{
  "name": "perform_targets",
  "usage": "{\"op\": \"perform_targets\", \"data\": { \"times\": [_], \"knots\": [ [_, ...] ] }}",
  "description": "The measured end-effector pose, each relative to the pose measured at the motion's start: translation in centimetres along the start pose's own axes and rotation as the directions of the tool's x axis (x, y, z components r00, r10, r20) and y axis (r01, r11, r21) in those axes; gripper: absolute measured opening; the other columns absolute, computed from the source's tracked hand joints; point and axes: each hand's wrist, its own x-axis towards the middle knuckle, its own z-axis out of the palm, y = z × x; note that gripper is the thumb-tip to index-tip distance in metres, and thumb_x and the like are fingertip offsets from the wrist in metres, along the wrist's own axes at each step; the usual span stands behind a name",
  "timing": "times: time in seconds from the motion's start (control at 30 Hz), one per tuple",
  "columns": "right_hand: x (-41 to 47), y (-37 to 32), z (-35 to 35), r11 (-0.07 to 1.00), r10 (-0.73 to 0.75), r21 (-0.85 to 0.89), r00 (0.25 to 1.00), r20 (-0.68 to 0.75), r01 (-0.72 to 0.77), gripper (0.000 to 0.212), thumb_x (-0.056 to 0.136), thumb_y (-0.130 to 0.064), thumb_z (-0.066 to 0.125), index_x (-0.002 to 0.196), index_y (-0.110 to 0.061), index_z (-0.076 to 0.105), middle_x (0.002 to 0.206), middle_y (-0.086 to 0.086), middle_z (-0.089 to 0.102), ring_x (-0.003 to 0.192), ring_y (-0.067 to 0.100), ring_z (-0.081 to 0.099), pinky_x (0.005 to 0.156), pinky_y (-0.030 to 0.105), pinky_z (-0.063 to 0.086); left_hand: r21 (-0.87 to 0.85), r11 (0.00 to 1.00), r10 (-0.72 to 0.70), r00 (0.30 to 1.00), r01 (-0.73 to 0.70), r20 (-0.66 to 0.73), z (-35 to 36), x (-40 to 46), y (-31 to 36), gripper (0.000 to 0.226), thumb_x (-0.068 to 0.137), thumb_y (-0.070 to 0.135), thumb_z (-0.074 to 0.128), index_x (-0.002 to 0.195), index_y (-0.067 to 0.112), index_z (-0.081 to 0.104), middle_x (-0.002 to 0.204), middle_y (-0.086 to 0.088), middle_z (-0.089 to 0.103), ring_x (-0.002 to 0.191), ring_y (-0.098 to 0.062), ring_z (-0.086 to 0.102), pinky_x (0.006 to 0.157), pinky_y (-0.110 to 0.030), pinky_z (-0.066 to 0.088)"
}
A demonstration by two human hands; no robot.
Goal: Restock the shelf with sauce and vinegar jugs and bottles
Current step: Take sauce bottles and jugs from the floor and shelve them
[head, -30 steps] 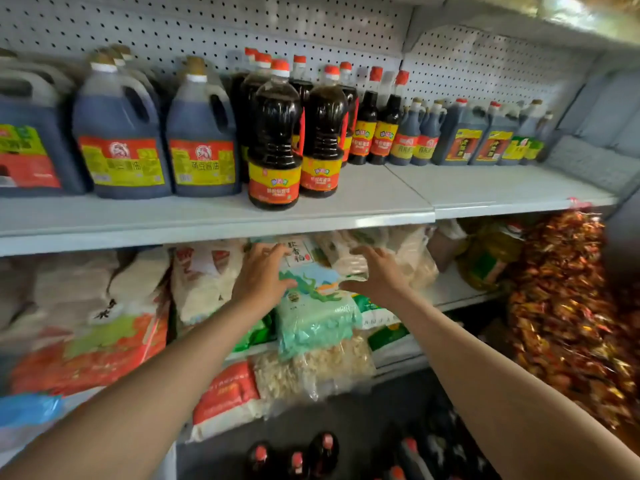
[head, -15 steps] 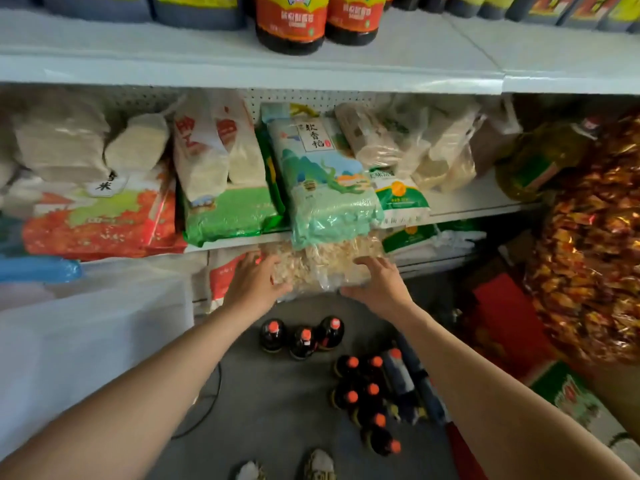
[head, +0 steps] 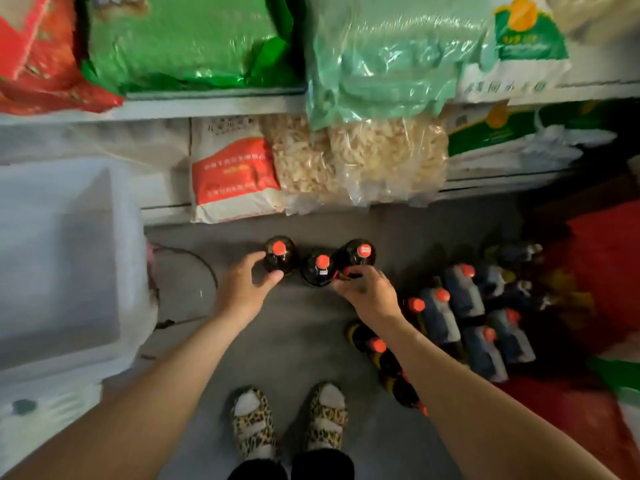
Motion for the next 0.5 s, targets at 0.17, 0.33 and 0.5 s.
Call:
{"op": "perform_targets", "data": {
  "times": [0.17,0.33,0.5],
  "knots": [
    [5.7,5.7,5.7,0.988,0.065,0.137,0.998,0.022,-0.067,0.053,0.088,-0.049,0.072,0.130,-0.021,0.060,0.123,0.001,0.064,0.116,0.020,0.059,0.097,0.031,0.046,-0.125,0.992,-0.001,0.988,0.021,0.157,7.4,5.3,-5.2,0.058,0.088,0.044,0.070,0.141,0.027,0.051,0.143,-0.005,0.056,0.132,-0.016,0.051,0.101,-0.026,0.037],
    [12.1,11.1,11.4,0.940,0.131,0.313,0.990,0.046,-0.139,0.067,0.087,-0.058,0.068,0.145,-0.030,0.049,0.142,-0.006,0.056,0.129,0.016,0.053,0.109,0.038,0.044,-0.279,0.956,-0.014,0.963,0.093,0.270,15.0,11.8,-8.6,0.068,0.088,0.038,0.072,0.148,0.031,0.042,0.152,-0.004,0.046,0.137,-0.012,0.044,0.109,-0.026,0.033],
    [16.9,15.6,16.0,0.892,0.068,0.444,0.996,0.054,-0.085,0.075,0.084,-0.052,0.075,0.149,-0.027,0.045,0.145,-0.006,0.055,0.135,0.012,0.049,0.116,0.041,0.040,-0.328,0.942,0.048,0.933,0.076,0.356,20.3,17.5,-11.4,0.083,0.086,0.046,0.071,0.155,0.030,0.028,0.155,0.002,0.041,0.140,-0.008,0.038,0.120,-0.035,0.028]
  ]
}}
